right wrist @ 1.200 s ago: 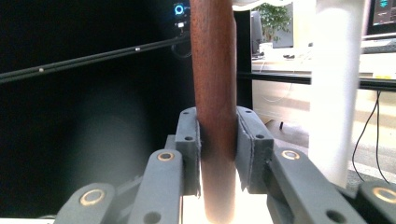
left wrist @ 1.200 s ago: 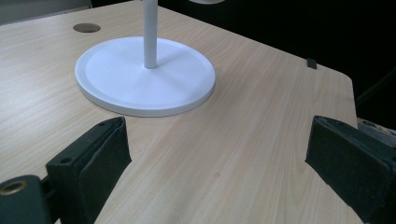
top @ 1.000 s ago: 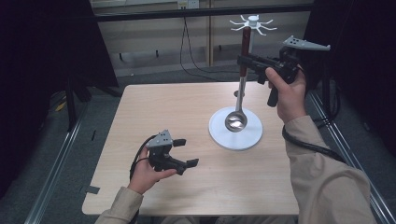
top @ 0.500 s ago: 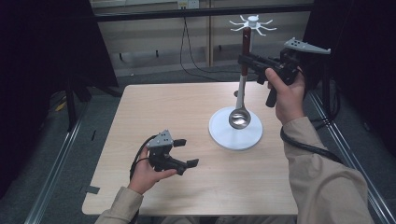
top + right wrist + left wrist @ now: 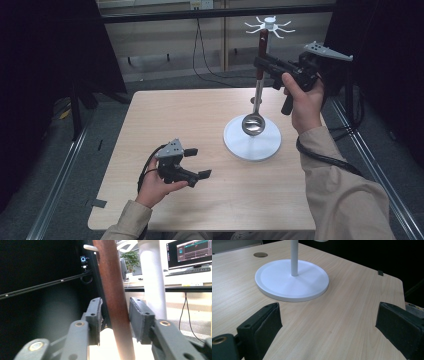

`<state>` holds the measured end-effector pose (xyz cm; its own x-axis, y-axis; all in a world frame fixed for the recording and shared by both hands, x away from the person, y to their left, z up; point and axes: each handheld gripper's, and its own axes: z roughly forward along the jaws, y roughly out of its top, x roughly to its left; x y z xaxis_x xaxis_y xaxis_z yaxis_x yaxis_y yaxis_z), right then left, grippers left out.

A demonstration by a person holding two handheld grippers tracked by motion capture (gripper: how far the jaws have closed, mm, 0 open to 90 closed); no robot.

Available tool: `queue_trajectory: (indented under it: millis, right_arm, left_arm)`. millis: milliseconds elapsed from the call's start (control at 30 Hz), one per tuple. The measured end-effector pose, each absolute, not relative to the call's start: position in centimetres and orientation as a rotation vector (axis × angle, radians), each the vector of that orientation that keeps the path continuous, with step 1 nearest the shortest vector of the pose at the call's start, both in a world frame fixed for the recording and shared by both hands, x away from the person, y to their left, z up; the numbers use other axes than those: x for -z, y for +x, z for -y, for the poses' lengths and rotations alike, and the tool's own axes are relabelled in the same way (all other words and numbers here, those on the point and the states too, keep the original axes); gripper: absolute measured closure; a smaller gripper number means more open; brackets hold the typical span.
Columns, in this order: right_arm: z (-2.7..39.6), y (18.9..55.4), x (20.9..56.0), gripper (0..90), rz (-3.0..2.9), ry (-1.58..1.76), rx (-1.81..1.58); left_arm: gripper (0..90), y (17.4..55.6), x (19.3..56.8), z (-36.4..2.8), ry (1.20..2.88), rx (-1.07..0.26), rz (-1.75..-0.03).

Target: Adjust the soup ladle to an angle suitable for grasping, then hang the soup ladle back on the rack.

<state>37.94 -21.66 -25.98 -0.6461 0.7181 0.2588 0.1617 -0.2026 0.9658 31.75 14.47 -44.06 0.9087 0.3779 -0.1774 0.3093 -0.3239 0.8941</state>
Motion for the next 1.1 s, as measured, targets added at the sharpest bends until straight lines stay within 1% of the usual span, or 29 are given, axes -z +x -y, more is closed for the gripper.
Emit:
queue_trajectory:
  millis: [33, 200, 233, 333, 367, 400, 467, 533, 600, 800, 1100]
  right_arm:
    - [21.7, 37.9, 26.0, 60.6, -1.667, 1.027, -1.904]
    - [21.5, 37.7, 25.7, 51.0, -1.674, 1.036, -1.867]
    - [21.5, 37.7, 25.7, 51.0, -1.674, 1.036, -1.867]
    - [21.4, 37.4, 25.7, 44.6, -1.673, 1.04, -1.849]
    - [21.4, 37.4, 25.7, 44.6, -1.673, 1.04, -1.849]
    - [21.3, 37.3, 25.8, 39.5, -1.674, 1.054, -1.831]
    - [21.2, 37.2, 25.9, 36.2, -1.678, 1.061, -1.815]
    - [21.2, 37.2, 25.9, 34.9, -1.682, 1.06, -1.804]
    - [21.0, 37.0, 25.9, 30.2, -1.682, 1.057, -1.794]
    - [21.0, 36.7, 26.0, 25.3, -1.687, 1.063, -1.754]
    - [21.1, 36.4, 26.3, 21.3, -1.684, 1.075, -1.737]
  left_arm:
    - [6.1, 31.7, 44.0, -14.5, 1.931, -0.075, -0.501]
    - [6.0, 31.7, 44.0, -14.4, 1.928, -0.075, -0.499]
    - [6.1, 31.7, 44.0, -14.4, 1.928, -0.075, -0.499]
    - [6.1, 31.7, 44.0, -14.4, 1.934, -0.077, -0.494]
    - [6.1, 31.7, 44.0, -14.4, 1.934, -0.077, -0.494]
    - [6.0, 31.7, 44.0, -14.4, 1.93, -0.077, -0.495]
    - [6.1, 31.6, 43.9, -14.5, 1.933, -0.083, -0.497]
    - [6.0, 31.6, 43.8, -14.6, 1.93, -0.087, -0.495]
    - [5.8, 31.6, 43.6, -14.8, 1.924, -0.096, -0.498]
    - [5.7, 31.6, 43.8, -14.9, 1.923, -0.091, -0.505]
    - [5.6, 31.5, 43.9, -15.1, 1.923, -0.09, -0.519]
